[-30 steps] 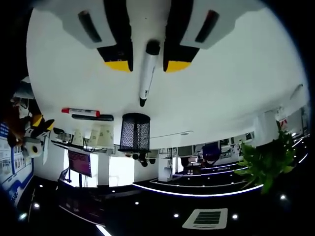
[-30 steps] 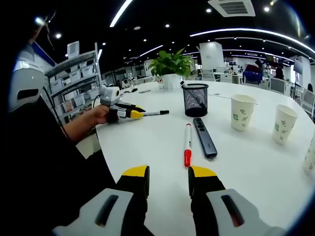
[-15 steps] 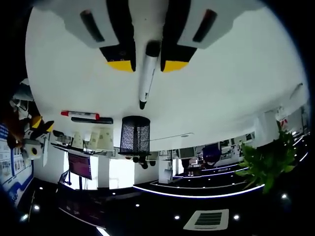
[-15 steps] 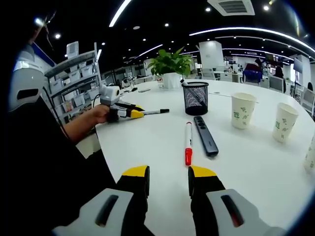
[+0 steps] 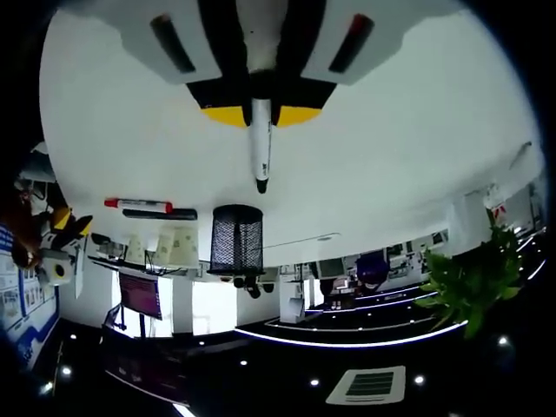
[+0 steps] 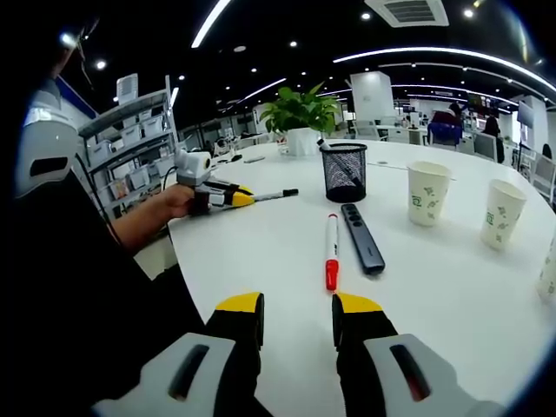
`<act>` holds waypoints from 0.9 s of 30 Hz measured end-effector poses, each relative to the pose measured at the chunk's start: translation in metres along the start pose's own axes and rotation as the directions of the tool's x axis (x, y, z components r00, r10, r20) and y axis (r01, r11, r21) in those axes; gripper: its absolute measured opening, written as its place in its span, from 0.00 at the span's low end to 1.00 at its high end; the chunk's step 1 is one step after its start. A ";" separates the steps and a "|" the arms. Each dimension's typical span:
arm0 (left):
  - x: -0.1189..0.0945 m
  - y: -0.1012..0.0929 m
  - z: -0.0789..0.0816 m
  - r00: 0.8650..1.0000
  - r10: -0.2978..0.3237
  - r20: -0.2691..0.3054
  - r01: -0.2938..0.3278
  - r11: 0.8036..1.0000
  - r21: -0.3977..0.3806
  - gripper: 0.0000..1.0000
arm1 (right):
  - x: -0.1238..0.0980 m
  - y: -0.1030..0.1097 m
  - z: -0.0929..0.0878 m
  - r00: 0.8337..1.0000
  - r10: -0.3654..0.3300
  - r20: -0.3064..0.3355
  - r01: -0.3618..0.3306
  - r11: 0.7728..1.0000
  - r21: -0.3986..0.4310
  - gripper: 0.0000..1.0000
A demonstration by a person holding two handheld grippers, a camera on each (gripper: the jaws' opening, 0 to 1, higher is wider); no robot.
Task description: Place the scattered laser pointers and whiteboard markers into the pen holder and stack the scattered paper cups together
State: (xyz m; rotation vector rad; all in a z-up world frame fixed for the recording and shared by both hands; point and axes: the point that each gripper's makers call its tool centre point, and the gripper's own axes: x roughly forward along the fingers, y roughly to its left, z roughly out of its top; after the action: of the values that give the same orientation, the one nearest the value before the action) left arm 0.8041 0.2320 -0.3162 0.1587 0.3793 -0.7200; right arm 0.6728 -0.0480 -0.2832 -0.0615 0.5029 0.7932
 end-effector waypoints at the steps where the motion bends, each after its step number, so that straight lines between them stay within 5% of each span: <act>1: 0.000 0.000 0.000 1.000 0.000 0.000 0.000 1.000 0.001 0.13 | 0.000 0.000 0.000 1.000 0.000 0.000 0.000 1.000 0.000 0.34; 27: -0.004 0.001 0.006 0.999 -0.009 0.036 0.010 0.999 -0.036 0.13 | -0.002 0.000 0.002 1.000 -0.002 0.000 0.002 1.000 -0.007 0.34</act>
State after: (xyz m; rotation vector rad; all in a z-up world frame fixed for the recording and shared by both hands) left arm 0.8040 0.2337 -0.3097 0.1100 0.3586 -0.7238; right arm 0.6723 -0.0492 -0.2808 -0.0680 0.4998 0.7930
